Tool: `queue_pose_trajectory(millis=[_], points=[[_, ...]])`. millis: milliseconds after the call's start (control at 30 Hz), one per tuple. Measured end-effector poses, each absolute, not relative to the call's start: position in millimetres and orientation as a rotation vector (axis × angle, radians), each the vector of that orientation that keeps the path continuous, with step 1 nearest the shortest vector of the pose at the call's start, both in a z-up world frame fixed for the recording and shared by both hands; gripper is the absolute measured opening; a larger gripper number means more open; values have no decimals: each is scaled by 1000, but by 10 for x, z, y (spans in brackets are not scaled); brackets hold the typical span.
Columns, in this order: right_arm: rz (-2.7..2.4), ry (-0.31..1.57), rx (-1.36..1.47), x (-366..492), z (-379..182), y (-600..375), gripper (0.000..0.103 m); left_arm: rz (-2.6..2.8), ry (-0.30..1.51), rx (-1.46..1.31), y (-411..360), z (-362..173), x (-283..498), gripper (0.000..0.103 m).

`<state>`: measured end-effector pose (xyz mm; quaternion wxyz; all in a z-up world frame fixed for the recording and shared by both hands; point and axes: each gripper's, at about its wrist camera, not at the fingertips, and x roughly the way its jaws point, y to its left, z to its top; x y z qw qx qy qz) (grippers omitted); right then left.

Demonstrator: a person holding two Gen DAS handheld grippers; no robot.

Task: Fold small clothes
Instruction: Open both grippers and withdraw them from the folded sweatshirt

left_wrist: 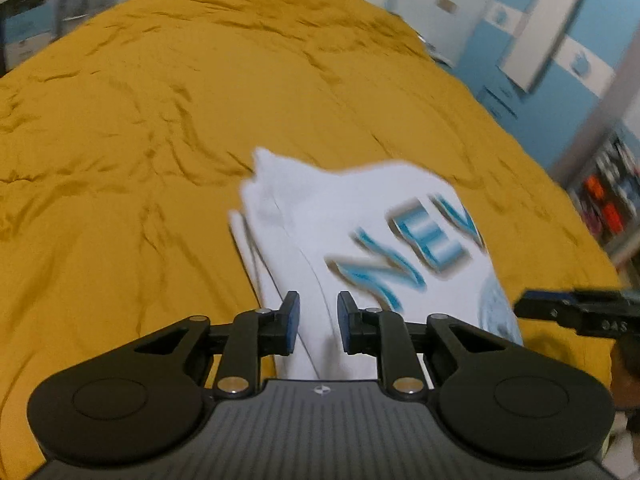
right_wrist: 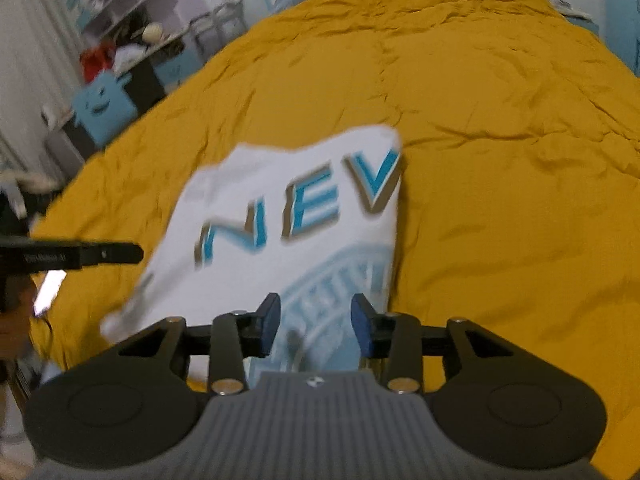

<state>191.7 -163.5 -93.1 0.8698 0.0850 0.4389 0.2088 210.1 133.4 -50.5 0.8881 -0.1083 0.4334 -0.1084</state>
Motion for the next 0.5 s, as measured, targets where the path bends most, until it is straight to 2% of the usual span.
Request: queue_pose_trajectory(millis=[100, 500], points=[[412, 914, 261, 2185, -906, -1693, 53, -183, 881, -313, 1468, -557, 2351, 22], [324, 1044, 718, 3514, -1286, -2108, 56, -98, 898, -468, 1743, -939, 3046, 22]])
